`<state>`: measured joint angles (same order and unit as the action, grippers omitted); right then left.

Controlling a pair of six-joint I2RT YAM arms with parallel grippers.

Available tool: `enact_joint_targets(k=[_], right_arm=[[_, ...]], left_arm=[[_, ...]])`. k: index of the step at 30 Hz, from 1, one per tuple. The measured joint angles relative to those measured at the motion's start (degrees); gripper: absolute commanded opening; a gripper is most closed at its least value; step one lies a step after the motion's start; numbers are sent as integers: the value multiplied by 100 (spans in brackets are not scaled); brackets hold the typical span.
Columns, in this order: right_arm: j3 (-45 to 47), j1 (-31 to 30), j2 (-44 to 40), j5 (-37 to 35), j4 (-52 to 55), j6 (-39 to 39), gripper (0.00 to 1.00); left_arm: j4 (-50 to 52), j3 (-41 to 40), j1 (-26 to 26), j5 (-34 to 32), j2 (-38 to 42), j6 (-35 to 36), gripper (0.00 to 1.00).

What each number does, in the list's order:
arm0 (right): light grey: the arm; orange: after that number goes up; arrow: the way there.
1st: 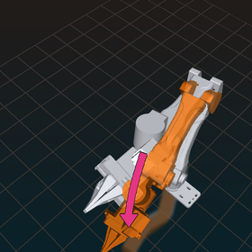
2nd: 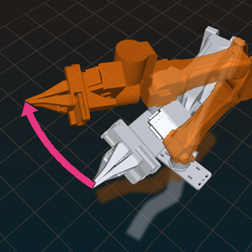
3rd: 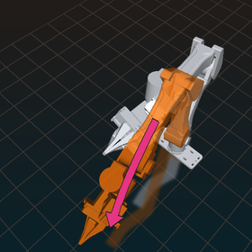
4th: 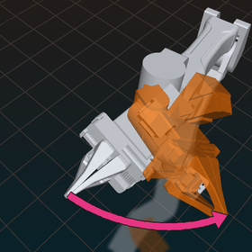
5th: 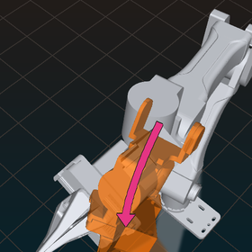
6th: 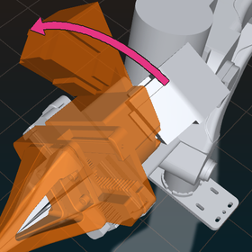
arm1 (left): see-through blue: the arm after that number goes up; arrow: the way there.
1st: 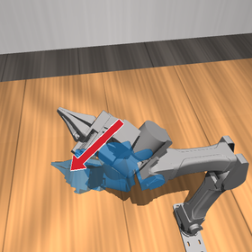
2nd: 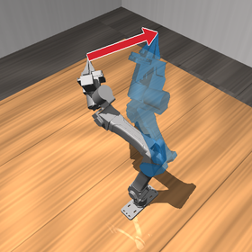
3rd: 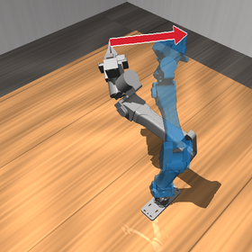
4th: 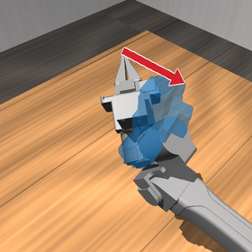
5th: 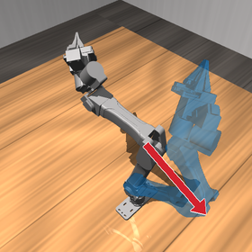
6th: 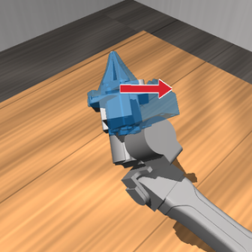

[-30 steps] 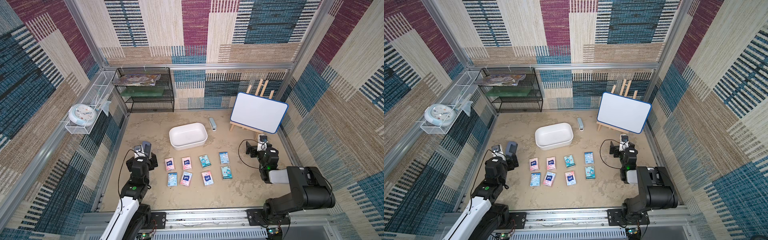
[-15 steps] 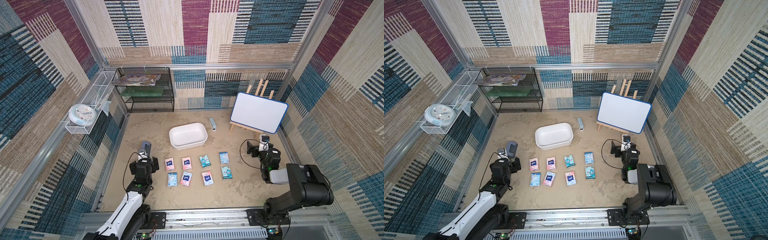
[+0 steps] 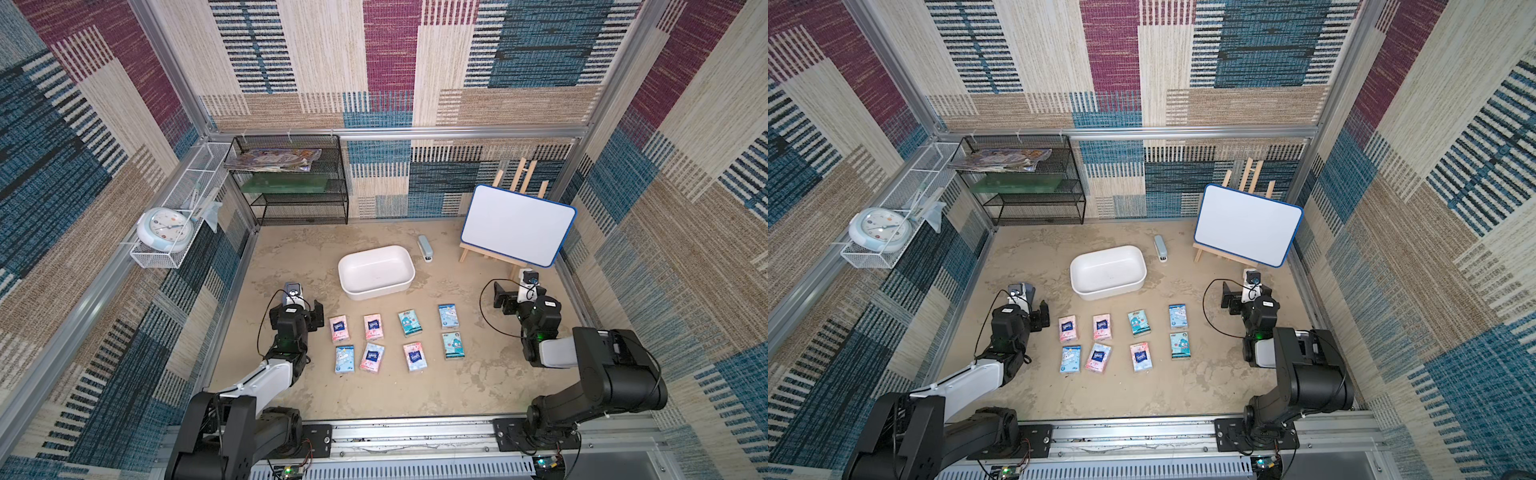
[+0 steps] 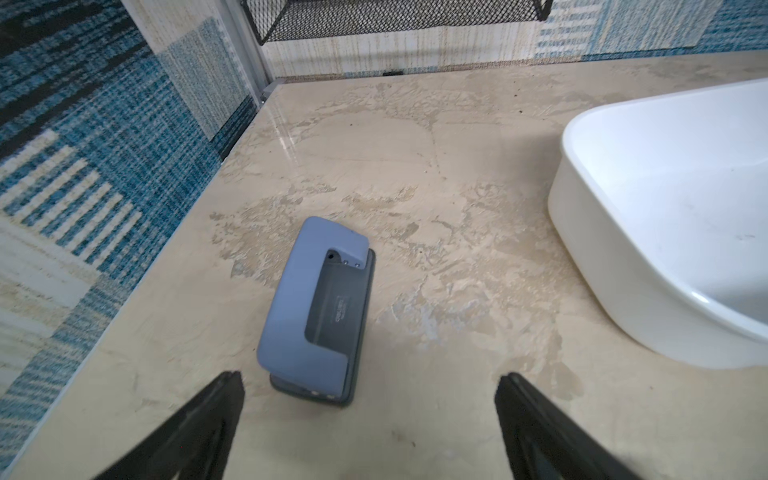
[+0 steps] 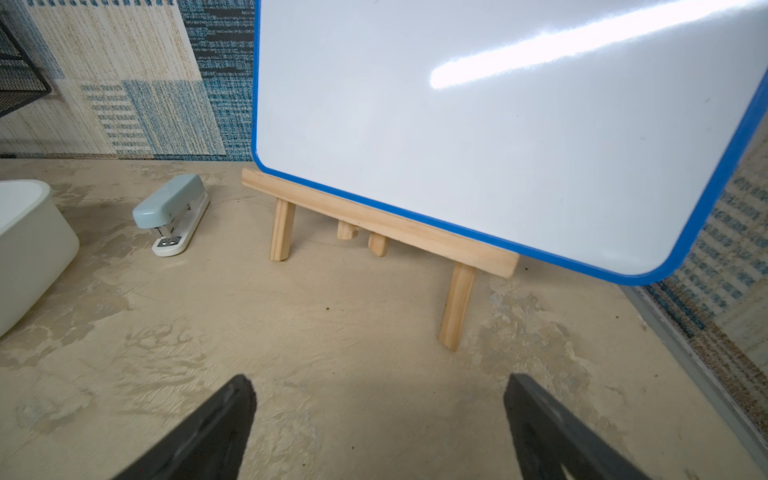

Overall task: Take the pocket tissues out of the storage box
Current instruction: Reset both arms

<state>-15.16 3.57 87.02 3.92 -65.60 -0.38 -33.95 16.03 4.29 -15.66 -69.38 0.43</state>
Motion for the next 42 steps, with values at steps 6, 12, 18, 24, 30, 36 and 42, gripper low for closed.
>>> enact_joint_targets(k=[6, 12, 18, 24, 30, 36, 42], right_arm=[[0, 0, 0, 0, -13, 0, 98], [0, 0, 0, 2, -26, 0, 98], [0, 0, 0, 2, -26, 0, 98], [0, 0, 0, 2, -26, 0, 98], [0, 0, 0, 2, -26, 0, 98], [0, 0, 0, 2, -26, 0, 98], [0, 0, 0, 2, -26, 0, 98]], left_arm=[[-909, 203, -107, 387, -846, 111, 100], [-1464, 289, -131, 682, -1591, 162, 99], [-1239, 809, -339, 894, -1808, 120, 99], [-1043, 872, -472, 1130, -1816, -9, 99], [-940, 872, -483, 1123, -1816, -44, 99], [-940, 872, -483, 1130, -1816, -46, 99], [-940, 872, -483, 1132, -1816, -46, 99]])
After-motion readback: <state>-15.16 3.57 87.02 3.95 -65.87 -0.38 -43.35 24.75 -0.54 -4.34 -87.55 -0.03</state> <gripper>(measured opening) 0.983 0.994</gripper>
